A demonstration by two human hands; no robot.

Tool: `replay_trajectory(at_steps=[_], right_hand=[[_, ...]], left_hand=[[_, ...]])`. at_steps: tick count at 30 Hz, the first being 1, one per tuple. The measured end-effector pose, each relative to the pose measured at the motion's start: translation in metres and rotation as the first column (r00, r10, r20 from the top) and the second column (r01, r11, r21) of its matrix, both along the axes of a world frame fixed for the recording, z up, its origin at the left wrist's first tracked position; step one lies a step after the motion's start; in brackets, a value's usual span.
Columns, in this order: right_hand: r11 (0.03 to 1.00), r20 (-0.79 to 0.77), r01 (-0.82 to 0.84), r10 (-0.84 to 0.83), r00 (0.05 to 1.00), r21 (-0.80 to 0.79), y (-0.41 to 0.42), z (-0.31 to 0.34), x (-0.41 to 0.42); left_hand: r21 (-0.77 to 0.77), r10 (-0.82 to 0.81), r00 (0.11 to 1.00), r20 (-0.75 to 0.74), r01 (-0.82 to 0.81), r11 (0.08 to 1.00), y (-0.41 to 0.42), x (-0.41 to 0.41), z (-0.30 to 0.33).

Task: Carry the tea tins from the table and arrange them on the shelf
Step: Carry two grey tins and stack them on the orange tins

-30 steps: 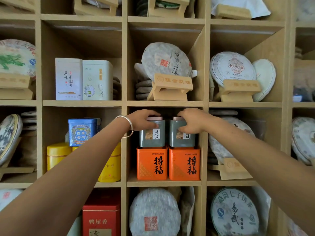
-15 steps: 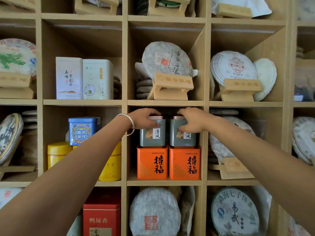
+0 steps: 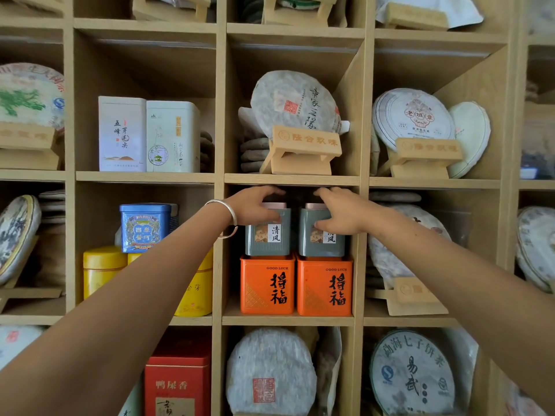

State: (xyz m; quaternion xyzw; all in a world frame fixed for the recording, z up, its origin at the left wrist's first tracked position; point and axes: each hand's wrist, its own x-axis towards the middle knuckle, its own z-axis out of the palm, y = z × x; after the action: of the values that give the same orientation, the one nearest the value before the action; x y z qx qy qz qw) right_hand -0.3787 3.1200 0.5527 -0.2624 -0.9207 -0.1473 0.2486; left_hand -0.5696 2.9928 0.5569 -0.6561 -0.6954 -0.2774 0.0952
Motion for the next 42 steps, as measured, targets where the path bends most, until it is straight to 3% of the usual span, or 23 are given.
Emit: replay_trajectory(at_steps=[5, 8, 11, 14, 18, 21, 29, 37, 42], right_hand=[[1.0, -0.018, -0.018, 0.018, 1.0, -0.016, -0.006, -0.001, 0.004], [0.996, -0.089, -0.091, 0.091, 0.992, 0.005, -0.021, -0.009, 0.013], [0.966, -0.254, -0.209, 0.242, 0.936, 0.15, -0.042, -0.038, 0.025], [0.934, -0.295, -0.302, 0.348, 0.89, 0.191, -0.068, -0.085, 0.027], [0.947, -0.242, -0.315, 0.321, 0.916, 0.067, -0.083, -0.156, 0.002], [0.95, -0.337, -0.283, 0.226, 0.914, -0.129, -0.085, -0.195, -0.016], [0.931, -0.485, -0.21, 0.041, 0.873, -0.299, -0.096, -0.205, -0.032], [0.883, -0.509, -0.179, -0.076, 0.857, -0.433, -0.112, -0.198, -0.04], [0.877, -0.533, -0.205, -0.067, 0.844, -0.434, -0.11, -0.199, -0.04]], left_hand=[[0.063, 0.011, 0.999, -0.034, -0.009, 0.998, -0.009, 0.007, -0.003], [0.247, -0.016, 0.999, -0.028, 0.022, 0.969, -0.025, 0.016, -0.013], [0.484, -0.086, 0.992, 0.095, 0.03, 0.875, -0.05, 0.02, -0.045], [0.546, -0.161, 0.948, 0.276, -0.017, 0.837, -0.064, 0.023, -0.097], [0.477, -0.097, 0.863, 0.495, -0.177, 0.861, -0.054, 0.032, -0.162], [0.382, 0.0, 0.829, 0.559, -0.258, 0.887, -0.047, 0.037, -0.189], [0.243, 0.202, 0.838, 0.508, -0.364, 0.899, -0.043, 0.041, -0.19], [0.191, 0.226, 0.832, 0.506, -0.364, 0.912, -0.039, 0.041, -0.191], [0.202, 0.212, 0.843, 0.495, -0.348, 0.915, -0.04, 0.041, -0.191]])
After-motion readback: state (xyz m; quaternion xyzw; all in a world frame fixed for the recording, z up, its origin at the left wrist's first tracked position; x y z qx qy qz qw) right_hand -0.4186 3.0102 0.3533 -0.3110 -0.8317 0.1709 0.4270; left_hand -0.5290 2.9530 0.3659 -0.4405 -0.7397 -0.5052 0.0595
